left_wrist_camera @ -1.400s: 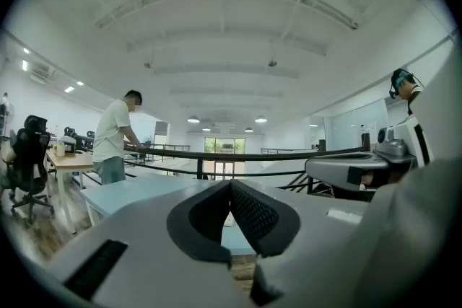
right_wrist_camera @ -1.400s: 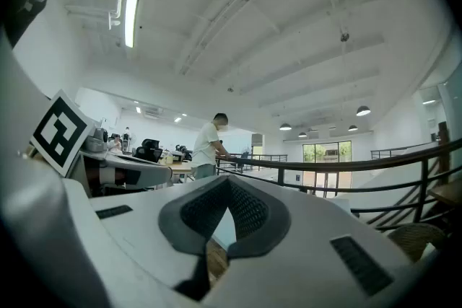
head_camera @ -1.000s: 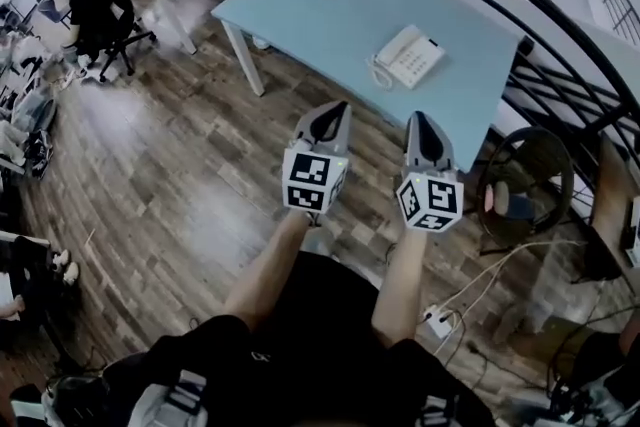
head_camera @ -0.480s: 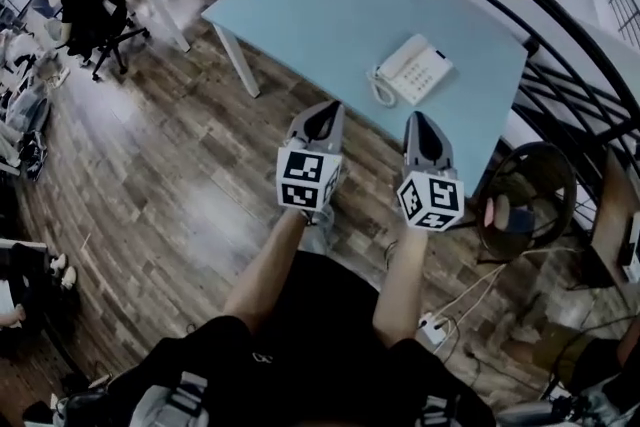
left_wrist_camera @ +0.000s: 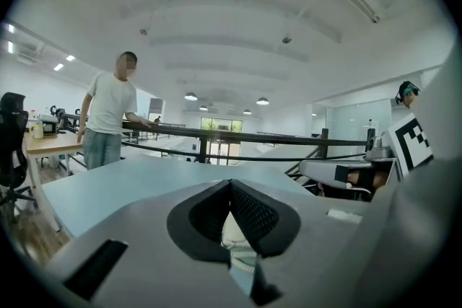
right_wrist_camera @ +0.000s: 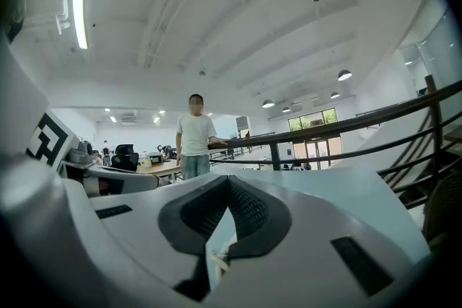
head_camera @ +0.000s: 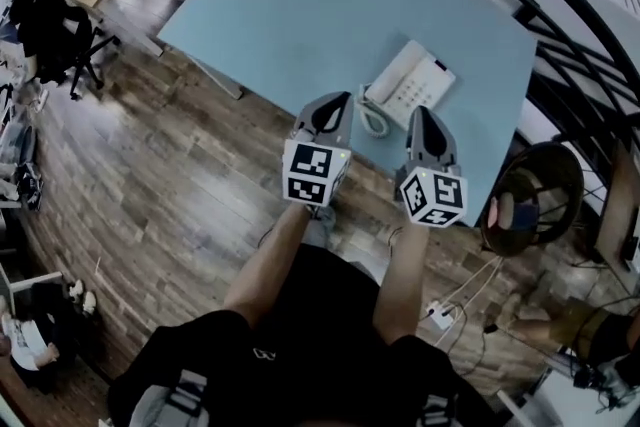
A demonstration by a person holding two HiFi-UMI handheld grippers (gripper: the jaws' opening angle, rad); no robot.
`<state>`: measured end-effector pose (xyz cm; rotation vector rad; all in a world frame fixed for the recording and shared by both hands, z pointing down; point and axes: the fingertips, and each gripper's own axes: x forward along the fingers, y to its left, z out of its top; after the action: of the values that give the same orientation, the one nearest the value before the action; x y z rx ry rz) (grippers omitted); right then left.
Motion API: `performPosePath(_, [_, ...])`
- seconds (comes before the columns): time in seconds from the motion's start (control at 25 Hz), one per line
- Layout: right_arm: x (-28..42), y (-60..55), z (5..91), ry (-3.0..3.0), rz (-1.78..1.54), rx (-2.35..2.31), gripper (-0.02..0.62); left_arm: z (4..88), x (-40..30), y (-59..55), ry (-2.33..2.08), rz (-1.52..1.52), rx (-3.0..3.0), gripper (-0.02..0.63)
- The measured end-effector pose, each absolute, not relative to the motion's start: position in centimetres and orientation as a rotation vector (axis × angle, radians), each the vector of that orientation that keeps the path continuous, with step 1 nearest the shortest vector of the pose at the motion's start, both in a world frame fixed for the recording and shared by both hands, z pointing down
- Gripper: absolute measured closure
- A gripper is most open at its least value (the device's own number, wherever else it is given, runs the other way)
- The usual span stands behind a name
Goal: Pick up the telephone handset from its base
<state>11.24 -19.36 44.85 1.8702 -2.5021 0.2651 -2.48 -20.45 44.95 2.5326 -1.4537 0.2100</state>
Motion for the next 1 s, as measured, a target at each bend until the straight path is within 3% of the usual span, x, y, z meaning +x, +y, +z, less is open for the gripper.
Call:
performPosePath(0.72, [14.5,-28.6,53.3,-2.380,0.628,1.769,0.598,51.3,1.3,-29.6,-1.338,0.297,2.421,0.606])
performPosePath(0.84, [14.7,-29.7,55.9,-2.353,0.739,1.709,0.499,52.6,1.1,-30.0,-1.353,0.309,2.380,0.606])
performPosePath(1.0, [14.7,-31.0,58.8,-2.312,0.932,1.654,0.460,54.0,0.5,-30.2,-1.367,0.319,2.332,0.606])
